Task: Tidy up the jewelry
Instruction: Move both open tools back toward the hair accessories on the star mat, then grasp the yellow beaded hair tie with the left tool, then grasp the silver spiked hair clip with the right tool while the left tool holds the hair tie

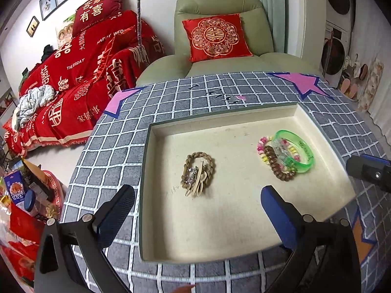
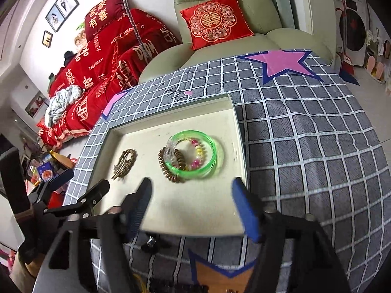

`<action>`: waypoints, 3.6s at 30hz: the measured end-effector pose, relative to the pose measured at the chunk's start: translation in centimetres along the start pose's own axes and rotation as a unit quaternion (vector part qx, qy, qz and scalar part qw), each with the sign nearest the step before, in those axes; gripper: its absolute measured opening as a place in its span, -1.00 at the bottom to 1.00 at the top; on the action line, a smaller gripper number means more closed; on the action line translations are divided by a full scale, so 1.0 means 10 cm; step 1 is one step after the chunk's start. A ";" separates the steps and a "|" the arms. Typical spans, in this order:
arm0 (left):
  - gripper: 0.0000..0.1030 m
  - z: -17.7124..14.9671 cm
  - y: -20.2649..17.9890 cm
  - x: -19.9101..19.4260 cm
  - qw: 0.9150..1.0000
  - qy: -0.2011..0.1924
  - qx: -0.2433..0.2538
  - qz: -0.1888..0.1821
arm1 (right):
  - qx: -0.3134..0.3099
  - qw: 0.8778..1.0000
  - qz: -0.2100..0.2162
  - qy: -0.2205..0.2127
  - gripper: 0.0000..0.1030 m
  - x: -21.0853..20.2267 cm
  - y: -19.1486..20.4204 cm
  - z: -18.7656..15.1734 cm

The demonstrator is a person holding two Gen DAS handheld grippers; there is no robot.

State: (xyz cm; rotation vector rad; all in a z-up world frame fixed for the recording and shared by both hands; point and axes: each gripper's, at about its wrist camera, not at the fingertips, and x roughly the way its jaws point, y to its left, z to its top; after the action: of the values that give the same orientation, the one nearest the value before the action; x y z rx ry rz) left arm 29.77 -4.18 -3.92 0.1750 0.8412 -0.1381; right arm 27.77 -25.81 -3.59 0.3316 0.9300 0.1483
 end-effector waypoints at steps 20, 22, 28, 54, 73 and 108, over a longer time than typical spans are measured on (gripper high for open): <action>1.00 -1.00 -0.01 -0.60 0.999 0.031 0.009 -0.016 | 0.007 1.000 -0.010 0.018 0.57 -0.69 -0.22 -0.81; 1.00 -1.10 -0.05 -0.62 0.999 0.036 0.013 -0.024 | 0.008 1.000 -0.017 0.021 0.57 -0.71 -0.27 -0.90; 1.00 -1.23 -0.16 -0.62 0.998 0.044 0.025 -0.031 | 0.014 0.998 -0.041 0.046 0.57 -0.69 -0.45 -1.17; 0.83 -1.23 -0.39 -0.34 0.992 0.092 0.060 -0.069 | -0.029 0.991 -0.110 0.069 0.57 -0.45 -0.30 -1.48; -0.16 -1.23 -0.58 -0.44 0.983 0.104 0.084 -0.127 | -0.113 0.980 -0.148 0.073 0.05 -0.32 0.01 -1.55; -0.59 -1.27 0.02 -0.85 0.989 0.046 -0.031 -0.137 | -0.028 0.996 -0.075 0.045 -0.78 -0.80 -0.16 -1.53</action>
State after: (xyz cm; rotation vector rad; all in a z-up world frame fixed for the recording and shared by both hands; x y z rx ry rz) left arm 14.95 -0.88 -5.80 0.0062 0.9590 -0.3640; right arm 10.72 -26.15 -6.53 0.2045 1.0340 0.0515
